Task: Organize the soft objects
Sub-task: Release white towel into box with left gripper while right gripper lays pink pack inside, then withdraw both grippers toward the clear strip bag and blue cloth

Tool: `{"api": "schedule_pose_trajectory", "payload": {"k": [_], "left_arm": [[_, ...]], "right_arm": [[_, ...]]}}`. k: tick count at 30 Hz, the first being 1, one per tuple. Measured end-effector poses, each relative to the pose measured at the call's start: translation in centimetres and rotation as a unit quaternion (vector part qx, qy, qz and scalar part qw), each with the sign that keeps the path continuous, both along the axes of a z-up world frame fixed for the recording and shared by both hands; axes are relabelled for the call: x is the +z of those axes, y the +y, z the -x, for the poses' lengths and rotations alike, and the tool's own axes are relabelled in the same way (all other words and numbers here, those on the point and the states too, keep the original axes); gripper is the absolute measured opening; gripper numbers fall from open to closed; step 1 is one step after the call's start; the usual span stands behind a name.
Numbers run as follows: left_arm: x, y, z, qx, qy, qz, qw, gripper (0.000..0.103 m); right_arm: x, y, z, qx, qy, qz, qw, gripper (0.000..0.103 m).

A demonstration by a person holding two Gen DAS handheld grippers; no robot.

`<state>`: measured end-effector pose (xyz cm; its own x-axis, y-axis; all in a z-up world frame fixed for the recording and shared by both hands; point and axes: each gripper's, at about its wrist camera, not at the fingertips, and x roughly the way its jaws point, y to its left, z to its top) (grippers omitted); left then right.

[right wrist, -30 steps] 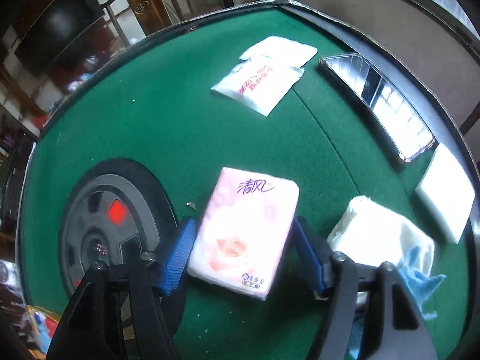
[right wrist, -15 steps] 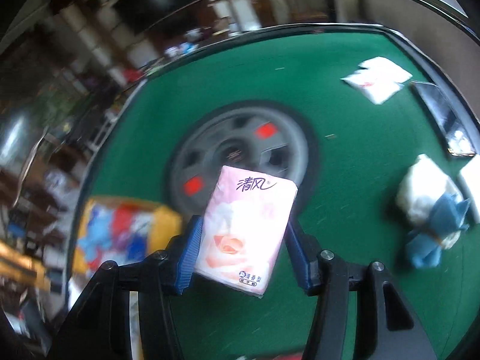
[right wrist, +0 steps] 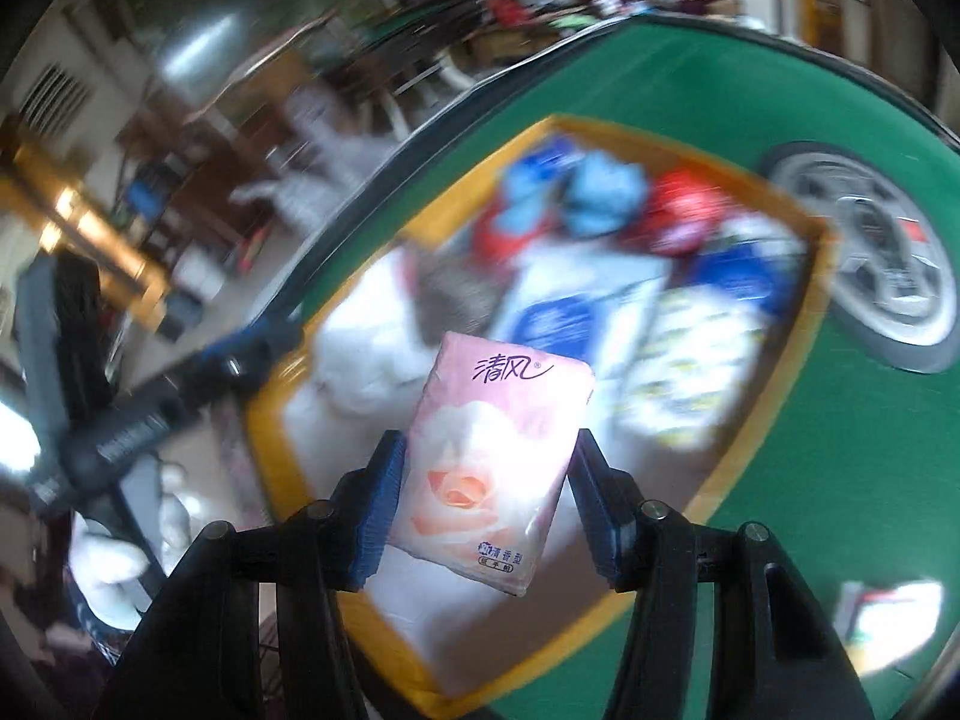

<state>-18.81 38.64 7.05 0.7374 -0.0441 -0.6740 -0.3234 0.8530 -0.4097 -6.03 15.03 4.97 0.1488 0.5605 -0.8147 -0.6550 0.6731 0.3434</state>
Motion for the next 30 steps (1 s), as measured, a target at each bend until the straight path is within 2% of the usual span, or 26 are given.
{"api": "schedule_pose_trajectory", "payload": {"k": [4, 8, 11, 15, 19, 21, 24, 27, 30], "left_arm": [[0.6, 0.7, 1.6, 0.014, -0.022, 0.011, 0.9996, 0.062], [0.6, 0.8, 1.9, 0.016, -0.03, 0.02, 0.9992, 0.062], [0.6, 0.8, 2.3, 0.013, -0.034, 0.028, 0.9989, 0.063], [0.7, 0.5, 2.5, 0.009, -0.041, 0.031, 0.9986, 0.063], [1.0, -0.8, 2.3, -0.01, -0.055, 0.03, 0.998, 0.064], [1.3, -2.0, 2.1, -0.026, -0.06, 0.022, 0.9976, 0.068], [1.5, -3.7, 1.4, -0.053, -0.061, 0.019, 0.9966, 0.069], [1.7, -5.9, 0.9, -0.087, -0.062, 0.016, 0.9942, 0.069], [1.9, -8.1, 0.6, -0.119, -0.066, 0.015, 0.9906, 0.069]], "right_arm": [[-1.6, 3.9, 2.2, 0.036, 0.012, 0.007, 0.999, 0.05], [-2.5, 6.7, 2.8, 0.038, 0.003, 0.02, 0.999, 0.053], [-2.7, 7.6, 3.4, 0.028, -0.033, 0.041, 0.998, 0.058], [-1.5, 7.0, 4.0, 0.03, -0.04, 0.024, 0.998, 0.062], [-0.1, 4.2, 4.4, 0.007, -0.058, -0.011, 0.998, 0.064], [0.4, 2.1, 4.6, -0.011, -0.067, -0.024, 0.997, 0.064], [0.7, -1.8, 4.5, -0.049, -0.077, -0.035, 0.995, 0.064], [0.6, -7.0, 3.9, -0.102, -0.083, -0.045, 0.99, 0.064], [0.3, -13.9, 2.9, -0.182, -0.079, -0.051, 0.979, 0.064]]}}
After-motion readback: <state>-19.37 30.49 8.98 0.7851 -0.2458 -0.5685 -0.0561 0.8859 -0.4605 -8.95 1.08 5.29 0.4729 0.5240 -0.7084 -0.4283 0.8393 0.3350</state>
